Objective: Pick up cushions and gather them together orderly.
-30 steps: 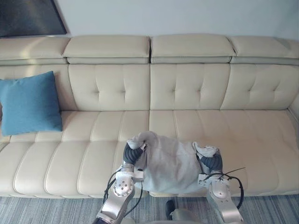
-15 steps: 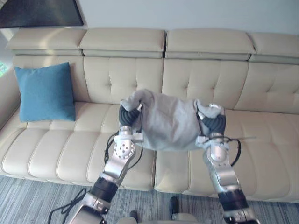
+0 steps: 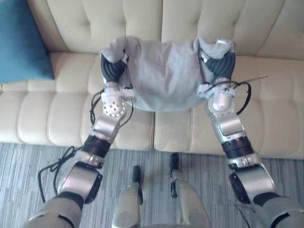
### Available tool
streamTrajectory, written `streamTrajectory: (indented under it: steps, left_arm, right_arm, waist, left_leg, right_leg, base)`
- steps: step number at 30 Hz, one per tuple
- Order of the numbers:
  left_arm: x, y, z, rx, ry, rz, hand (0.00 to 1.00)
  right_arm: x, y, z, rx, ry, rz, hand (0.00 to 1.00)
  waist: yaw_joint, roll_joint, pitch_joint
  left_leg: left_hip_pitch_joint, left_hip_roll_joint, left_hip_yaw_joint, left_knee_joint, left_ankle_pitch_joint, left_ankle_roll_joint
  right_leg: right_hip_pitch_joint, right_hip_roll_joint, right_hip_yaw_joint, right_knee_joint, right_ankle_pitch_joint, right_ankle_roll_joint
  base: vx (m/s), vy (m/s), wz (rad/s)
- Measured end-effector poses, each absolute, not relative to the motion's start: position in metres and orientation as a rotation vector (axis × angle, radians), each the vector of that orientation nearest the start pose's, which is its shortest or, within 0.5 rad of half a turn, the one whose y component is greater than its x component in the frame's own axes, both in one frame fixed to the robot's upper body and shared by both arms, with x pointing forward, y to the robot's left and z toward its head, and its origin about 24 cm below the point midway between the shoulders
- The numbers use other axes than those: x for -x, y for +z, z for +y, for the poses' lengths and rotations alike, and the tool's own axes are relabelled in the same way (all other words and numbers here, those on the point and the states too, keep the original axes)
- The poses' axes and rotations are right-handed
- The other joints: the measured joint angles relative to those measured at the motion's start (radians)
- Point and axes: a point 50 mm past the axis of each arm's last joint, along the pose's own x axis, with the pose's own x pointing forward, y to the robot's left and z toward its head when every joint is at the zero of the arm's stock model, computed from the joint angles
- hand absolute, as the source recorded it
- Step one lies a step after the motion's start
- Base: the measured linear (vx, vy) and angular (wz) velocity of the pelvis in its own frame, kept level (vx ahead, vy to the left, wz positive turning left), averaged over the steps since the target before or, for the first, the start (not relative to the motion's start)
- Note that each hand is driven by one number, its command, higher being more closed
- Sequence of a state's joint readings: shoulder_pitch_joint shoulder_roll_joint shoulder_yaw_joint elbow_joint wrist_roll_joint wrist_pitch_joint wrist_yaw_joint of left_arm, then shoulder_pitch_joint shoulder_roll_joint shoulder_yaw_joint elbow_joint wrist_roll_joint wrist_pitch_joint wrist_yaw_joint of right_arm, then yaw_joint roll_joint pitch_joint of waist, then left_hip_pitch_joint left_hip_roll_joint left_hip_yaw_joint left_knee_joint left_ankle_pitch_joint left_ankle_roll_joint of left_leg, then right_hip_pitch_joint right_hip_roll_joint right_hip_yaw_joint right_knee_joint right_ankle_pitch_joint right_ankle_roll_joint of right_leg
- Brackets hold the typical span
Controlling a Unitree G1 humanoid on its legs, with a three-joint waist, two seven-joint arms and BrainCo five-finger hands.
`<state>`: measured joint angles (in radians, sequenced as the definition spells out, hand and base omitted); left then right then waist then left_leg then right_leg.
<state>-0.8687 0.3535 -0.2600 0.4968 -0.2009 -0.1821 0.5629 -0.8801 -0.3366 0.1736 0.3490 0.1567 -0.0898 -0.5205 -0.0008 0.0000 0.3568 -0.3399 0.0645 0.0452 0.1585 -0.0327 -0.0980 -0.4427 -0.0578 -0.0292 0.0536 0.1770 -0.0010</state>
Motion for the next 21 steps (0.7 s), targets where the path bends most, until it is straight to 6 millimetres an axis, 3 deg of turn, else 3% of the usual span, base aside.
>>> streamTrajectory:
  steps: [1,2,3,8,13,16,21]
  left_arm:
    - [-0.378,0.217,0.15,-0.139,0.291,-0.54,1.0]
    - [-0.379,0.218,0.151,-0.141,0.293,-0.54,0.0]
    - [-0.38,0.223,0.152,-0.145,0.297,-0.549,0.0]
    - [-0.386,0.249,0.156,-0.153,0.326,-0.597,0.0]
    - [-0.395,0.274,0.176,-0.209,0.398,-0.611,0.0]
    - [-0.395,0.299,0.2,-0.252,0.457,-0.636,0.0]
    - [-0.389,0.32,0.223,-0.251,0.494,-0.662,0.0]
  right_arm:
    - [-0.368,0.249,-0.147,0.106,-0.277,-0.618,1.0]
    - [-0.369,0.25,-0.147,0.107,-0.28,-0.617,1.0]
    - [-0.369,0.254,-0.146,0.104,-0.284,-0.625,0.0]
    - [-0.37,0.28,-0.148,0.106,-0.324,-0.689,0.0]
    - [-0.38,0.309,-0.156,0.159,-0.36,-0.712,0.0]
    - [-0.381,0.342,-0.166,0.168,-0.377,-0.744,0.0]
    - [-0.381,0.362,-0.199,0.132,-0.429,-0.729,0.0]
  waist:
    - [0.0,0.001,0.002]
    - [0.0,0.001,0.007]
    - [0.0,0.001,0.023]
    - [-0.001,0.003,0.042]
    - [-0.002,0.005,0.044]
    - [0.001,0.009,0.049]
    - [0.0,0.026,0.063]
  left_leg:
    - [-0.012,0.0,-0.001,0.0,0.0,0.0]
    - [-0.013,-0.001,-0.001,0.0,0.0,0.0]
    - [-0.013,-0.001,-0.002,0.0,0.0,0.0]
    - [-0.049,-0.006,-0.002,0.002,0.0,0.0]
    - [-0.072,-0.007,0.004,0.0,0.0,0.001]
    - [-0.098,-0.01,0.023,0.0,0.001,0.002]
    - [-0.094,-0.012,0.028,-0.002,0.001,0.002]
  right_leg:
    - [-0.012,0.0,0.001,0.0,0.0,0.0]
    - [-0.014,0.0,0.001,0.0,0.0,0.0]
    - [-0.014,-0.001,0.001,0.0,0.0,0.0]
    - [-0.049,-0.002,0.006,0.0,0.002,0.003]
    - [-0.052,0.0,0.016,-0.051,0.031,0.009]
    - [-0.068,-0.004,0.034,-0.092,0.067,0.015]
    - [-0.069,-0.009,0.045,-0.093,0.077,0.027]
  base:
    - [0.0,0.0,0.0]
    - [0.0,0.0,0.0]
    - [0.0,0.0,0.0]
    - [0.0,0.0,0.0]
    - [0.0,-0.003,-0.02]
    - [-0.01,0.001,-0.12]
    - [-0.01,0.021,-0.05]
